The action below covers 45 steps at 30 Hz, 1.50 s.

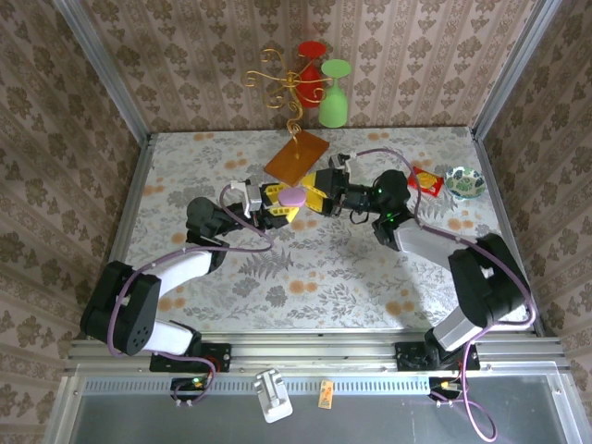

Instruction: Insert the wireless bluetooth earbuds into the charging case

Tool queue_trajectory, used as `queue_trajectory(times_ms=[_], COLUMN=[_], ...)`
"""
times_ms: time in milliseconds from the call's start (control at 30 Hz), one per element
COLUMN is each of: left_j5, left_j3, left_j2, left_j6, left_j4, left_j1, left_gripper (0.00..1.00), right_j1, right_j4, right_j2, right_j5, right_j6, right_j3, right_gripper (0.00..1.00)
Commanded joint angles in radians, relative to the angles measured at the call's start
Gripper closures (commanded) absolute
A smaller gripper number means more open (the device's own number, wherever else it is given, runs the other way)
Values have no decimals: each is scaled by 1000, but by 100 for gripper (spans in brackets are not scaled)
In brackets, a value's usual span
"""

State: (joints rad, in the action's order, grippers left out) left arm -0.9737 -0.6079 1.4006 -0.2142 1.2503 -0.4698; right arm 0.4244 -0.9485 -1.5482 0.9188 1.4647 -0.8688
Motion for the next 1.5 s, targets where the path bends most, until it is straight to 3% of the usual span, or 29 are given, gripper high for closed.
queue_trajectory(times_ms=[0, 67, 167, 367, 467, 833, 1100, 1467], left_j5=[-42, -46, -55, -79, -85, -92, -126, -133], left_j3=[20, 35, 42, 48, 46, 43, 45, 46], left_j2=[-21, -33, -49, -54, -54, -57, -58, -74], left_j6=[-43, -60, -97, -139, -148, -205, -198, -192], left_j4=[15, -7, -57, -75, -72, -36, -35, -29], left_j1=[7, 39, 45, 45, 45, 42, 35, 28], left_gripper=[88, 88, 90, 93, 93, 94, 95, 95], right_j1=[-5, -3, -2, 65, 98, 117, 108, 84], right_j4=[512, 705, 829, 1079, 1146, 1149, 1098, 1084], right_j2=[109, 148, 187, 198, 174, 81, 105, 107], right_j5=[-45, -94, -97, -142, -167, -262, -425, -417], right_j6=[-481, -703, -915, -1274, -1368, -1338, -1257, -1236], right_j3=[-85, -131, -173, -290, -340, -382, -361, -360], right_gripper=[12, 6, 6, 6, 6, 10, 15, 17])
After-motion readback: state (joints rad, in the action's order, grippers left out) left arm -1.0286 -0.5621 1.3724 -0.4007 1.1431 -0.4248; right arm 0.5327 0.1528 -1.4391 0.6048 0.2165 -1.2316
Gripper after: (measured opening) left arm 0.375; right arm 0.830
